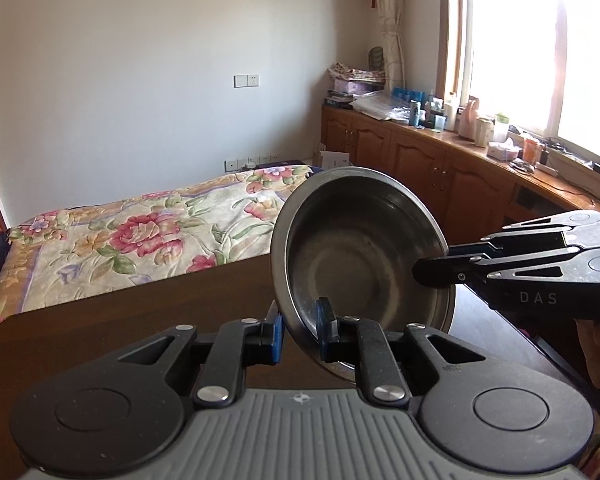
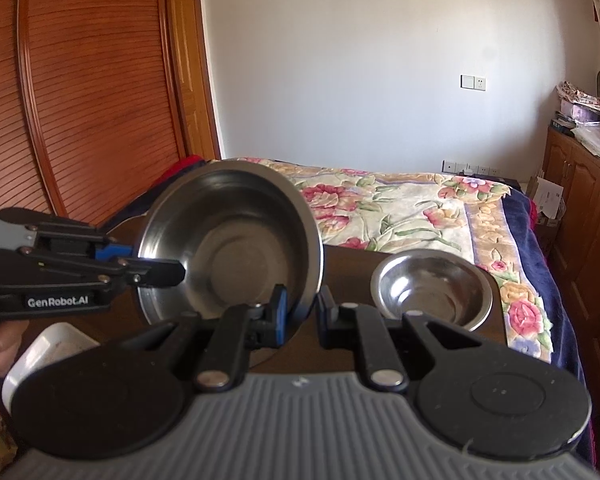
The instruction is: Organize plates and bowls
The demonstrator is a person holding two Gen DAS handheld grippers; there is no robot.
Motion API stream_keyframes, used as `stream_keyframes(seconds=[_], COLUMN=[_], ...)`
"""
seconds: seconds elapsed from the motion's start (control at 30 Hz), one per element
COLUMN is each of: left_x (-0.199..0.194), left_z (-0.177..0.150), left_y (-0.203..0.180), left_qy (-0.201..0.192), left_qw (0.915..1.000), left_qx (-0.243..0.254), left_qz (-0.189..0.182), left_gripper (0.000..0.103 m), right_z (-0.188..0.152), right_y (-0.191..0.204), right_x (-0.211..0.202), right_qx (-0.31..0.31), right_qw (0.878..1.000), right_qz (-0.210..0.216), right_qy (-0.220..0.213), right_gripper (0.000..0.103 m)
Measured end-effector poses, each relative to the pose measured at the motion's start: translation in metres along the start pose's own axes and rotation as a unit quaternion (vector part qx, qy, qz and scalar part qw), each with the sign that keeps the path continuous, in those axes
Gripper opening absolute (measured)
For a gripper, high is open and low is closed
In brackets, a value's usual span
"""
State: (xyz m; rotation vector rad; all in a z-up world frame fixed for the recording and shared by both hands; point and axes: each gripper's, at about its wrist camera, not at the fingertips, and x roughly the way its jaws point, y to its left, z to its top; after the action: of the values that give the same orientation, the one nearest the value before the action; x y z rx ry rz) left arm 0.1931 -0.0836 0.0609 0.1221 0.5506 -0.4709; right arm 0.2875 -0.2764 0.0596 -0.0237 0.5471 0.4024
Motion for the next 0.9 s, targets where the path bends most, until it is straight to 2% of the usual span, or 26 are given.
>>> stream_keyframes(seconds=[0.9], left_x=[-0.027], left_z=[-0.052], left_y=[-0.017], left_qy=[0.015], left_qw=[0.9991], left_qx=[0.005], left_qz=[-0.039], left_gripper=[0.018], right_z=[-0.046], right_y=[0.019], right_x=[-0.036], right_qx=[-0.025], right_qw=[1.000], right_qz=[-0.003], right_qy=[0.018], right_gripper=[0.017])
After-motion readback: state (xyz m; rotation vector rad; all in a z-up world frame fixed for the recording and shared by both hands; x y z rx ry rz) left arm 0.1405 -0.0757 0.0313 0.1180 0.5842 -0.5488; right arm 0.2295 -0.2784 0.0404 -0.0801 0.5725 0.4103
